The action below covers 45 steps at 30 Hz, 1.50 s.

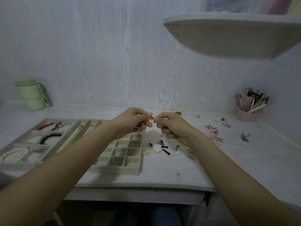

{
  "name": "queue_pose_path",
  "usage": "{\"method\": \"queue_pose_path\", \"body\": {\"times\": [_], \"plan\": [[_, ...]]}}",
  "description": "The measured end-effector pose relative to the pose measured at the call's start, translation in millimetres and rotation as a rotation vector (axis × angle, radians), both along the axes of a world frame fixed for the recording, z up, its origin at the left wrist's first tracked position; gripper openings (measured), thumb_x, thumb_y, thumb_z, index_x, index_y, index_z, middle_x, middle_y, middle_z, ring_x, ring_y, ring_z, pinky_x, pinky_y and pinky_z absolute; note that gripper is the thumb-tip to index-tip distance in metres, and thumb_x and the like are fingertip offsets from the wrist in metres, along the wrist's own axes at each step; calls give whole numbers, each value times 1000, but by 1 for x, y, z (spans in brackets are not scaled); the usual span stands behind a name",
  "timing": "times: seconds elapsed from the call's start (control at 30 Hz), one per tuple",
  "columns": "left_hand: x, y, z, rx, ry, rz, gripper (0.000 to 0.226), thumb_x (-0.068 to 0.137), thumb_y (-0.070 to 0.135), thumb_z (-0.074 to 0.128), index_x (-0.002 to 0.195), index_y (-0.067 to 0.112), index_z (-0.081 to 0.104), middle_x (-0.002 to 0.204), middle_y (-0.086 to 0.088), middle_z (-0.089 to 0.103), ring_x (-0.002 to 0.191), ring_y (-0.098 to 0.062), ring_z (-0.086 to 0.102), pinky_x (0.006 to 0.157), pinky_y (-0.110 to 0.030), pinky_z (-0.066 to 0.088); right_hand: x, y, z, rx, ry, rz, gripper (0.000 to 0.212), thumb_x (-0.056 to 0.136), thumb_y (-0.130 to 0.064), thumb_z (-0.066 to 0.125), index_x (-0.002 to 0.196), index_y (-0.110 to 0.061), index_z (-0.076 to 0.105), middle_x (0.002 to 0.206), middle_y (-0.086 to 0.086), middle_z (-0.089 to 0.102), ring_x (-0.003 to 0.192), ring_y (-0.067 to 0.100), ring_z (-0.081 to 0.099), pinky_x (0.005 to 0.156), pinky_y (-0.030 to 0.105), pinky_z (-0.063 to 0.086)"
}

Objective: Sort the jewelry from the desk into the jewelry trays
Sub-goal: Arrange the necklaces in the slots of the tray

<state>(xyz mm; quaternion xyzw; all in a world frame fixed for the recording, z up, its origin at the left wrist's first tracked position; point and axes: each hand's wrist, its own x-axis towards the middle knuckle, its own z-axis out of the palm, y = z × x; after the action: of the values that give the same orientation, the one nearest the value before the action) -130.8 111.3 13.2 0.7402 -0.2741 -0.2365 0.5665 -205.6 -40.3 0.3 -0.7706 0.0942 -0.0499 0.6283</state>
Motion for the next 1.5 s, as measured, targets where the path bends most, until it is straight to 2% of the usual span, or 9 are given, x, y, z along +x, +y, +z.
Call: {"method": "queue_pose_path", "body": {"times": [0.17,0.37,0.6,0.73,0.97,1.03,1.13,1.33,1.5], "plan": [[5,56,-3,37,37,52,16,94,5,53,106,3,63,80,-6,66,64,-11,56,60,-18,51,7,38,-1,-80,17,5,15,94,-15,57,79,-14,57,62,-3,45,39,5,28,36,16,20],[8,106,-9,64,-20,99,10,90,-5,54,94,-5,63,79,-16,66,60,-12,63,65,-20,57,14,70,-5,-168,66,49,16,90,-14,62,75,-11,61,57,-3,43,38,5,30,35,17,22],[10,128,-25,335,-365,233,16,81,19,74,75,5,68,63,-7,69,46,-6,59,48,-16,48,20,100,-14,-260,109,64,13,83,-16,70,73,-9,66,53,-3,41,44,11,30,37,19,24],[8,133,-35,405,-492,238,16,85,26,67,74,16,64,53,8,60,45,-7,52,54,-23,42,23,111,-24,-314,155,109,36,82,-18,72,55,-14,48,50,-2,37,40,10,26,36,19,21],[3,142,-41,316,-385,206,13,85,20,67,76,11,71,62,0,65,54,-11,56,59,-31,46,26,128,-36,-421,210,92,20,82,-20,73,73,-5,62,47,-4,43,25,2,30,32,13,25],[4,141,-42,320,-366,205,14,87,15,63,80,9,73,74,-5,71,60,-9,63,60,-23,50,27,131,-38,-433,232,79,27,83,-16,70,62,-7,55,38,-5,44,24,3,32,31,12,25],[4,139,-42,327,-296,191,20,90,8,54,88,0,72,81,-11,72,67,-11,69,56,-13,51,27,138,-39,-472,248,74,28,84,-11,67,61,-8,52,49,3,48,29,7,37,32,14,27],[6,140,-44,456,-377,39,18,89,10,59,90,0,74,74,-7,74,72,-13,68,81,-39,54,33,147,-41,-676,210,72,34,79,-18,72,56,-10,48,54,1,43,50,14,40,47,25,30],[4,138,-43,549,-510,-22,10,84,16,69,88,11,76,69,0,70,50,6,54,50,-5,38,37,151,-41,-803,161,85,30,78,-25,73,58,-7,58,52,2,49,52,16,47,54,31,39]]}}
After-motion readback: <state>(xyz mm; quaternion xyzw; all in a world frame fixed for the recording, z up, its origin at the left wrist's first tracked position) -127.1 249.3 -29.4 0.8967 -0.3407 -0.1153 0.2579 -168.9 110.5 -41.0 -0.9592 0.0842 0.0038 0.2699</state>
